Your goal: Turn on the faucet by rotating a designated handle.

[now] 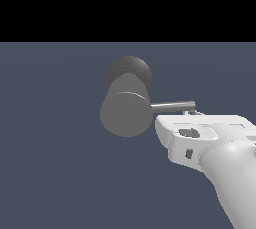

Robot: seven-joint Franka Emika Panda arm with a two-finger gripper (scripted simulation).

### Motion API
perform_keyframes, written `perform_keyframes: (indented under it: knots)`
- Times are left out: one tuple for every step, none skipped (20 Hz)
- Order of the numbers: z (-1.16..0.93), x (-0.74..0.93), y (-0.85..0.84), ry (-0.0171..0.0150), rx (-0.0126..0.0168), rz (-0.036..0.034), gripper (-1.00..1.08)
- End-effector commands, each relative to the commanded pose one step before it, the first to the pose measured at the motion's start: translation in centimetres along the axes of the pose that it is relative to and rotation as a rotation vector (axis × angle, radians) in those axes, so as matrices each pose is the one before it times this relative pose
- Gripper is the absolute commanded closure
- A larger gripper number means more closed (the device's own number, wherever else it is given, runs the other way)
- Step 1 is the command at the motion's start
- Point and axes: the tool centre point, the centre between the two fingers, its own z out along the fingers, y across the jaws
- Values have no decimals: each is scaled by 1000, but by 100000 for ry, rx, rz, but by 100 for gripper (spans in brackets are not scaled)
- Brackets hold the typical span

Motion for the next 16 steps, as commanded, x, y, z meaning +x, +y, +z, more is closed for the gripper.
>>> perform_keyframes:
  knots:
    - [-1, -662, 252, -211, -139, -21, 108]
    - [-3, -390, 118, -185, -61, -9, 108]
    - [-3, -387, 117, -179, -59, -9, 108]
    - [-3, -387, 117, -179, -59, -9, 108]
    - [-2, -388, 117, -179, -59, -9, 108]
    - [-3, -390, 118, -185, -61, -9, 108]
    - [-2, -388, 116, -180, -58, -9, 108]
    - [-2, -388, 116, -180, -58, -8, 108]
    - [-3, -390, 117, -186, -60, -9, 108]
    - [-2, -388, 116, -180, -58, -8, 108]
    - [-3, -390, 116, -186, -59, -8, 108]
    - [-1, -384, 114, -174, -55, -8, 108]
    - [-3, -392, 117, -192, -60, -8, 108]
    - [-2, -387, 114, -180, -56, -8, 108]
    - [-2, -386, 114, -181, -56, -8, 108]
    - [-3, -392, 115, -192, -59, -8, 108]
